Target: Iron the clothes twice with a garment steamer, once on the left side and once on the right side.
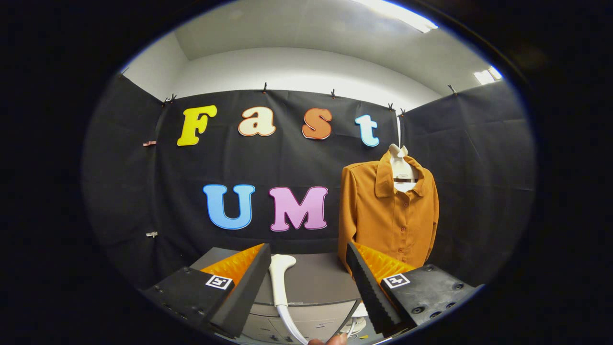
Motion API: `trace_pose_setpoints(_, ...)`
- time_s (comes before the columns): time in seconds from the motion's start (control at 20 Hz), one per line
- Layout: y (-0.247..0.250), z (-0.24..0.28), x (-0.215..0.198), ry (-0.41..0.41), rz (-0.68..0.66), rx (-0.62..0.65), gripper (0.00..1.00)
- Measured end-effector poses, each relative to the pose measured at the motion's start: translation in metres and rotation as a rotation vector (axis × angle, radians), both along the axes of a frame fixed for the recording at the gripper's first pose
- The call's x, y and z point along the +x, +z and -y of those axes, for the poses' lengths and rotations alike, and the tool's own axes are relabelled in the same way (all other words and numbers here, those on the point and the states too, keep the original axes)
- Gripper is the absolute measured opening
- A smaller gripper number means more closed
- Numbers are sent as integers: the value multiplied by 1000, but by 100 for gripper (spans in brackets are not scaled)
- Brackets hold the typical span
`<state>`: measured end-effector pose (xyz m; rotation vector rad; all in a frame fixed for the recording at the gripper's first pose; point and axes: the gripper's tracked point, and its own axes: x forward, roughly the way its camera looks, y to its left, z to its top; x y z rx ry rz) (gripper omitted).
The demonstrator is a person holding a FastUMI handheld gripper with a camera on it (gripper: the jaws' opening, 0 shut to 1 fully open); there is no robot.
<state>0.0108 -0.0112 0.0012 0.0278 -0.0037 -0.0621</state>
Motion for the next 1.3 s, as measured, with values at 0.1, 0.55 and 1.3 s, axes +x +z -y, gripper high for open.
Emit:
trace_pose_setpoints(0.1,-3,-3,-1,7,-6,-4,98)
trace_pose_setpoints(0.55,-42,-33,24,82,-157,-52,98)
trace_pose_setpoints(1.3,-242,-53,120,124,-712,-39,98)
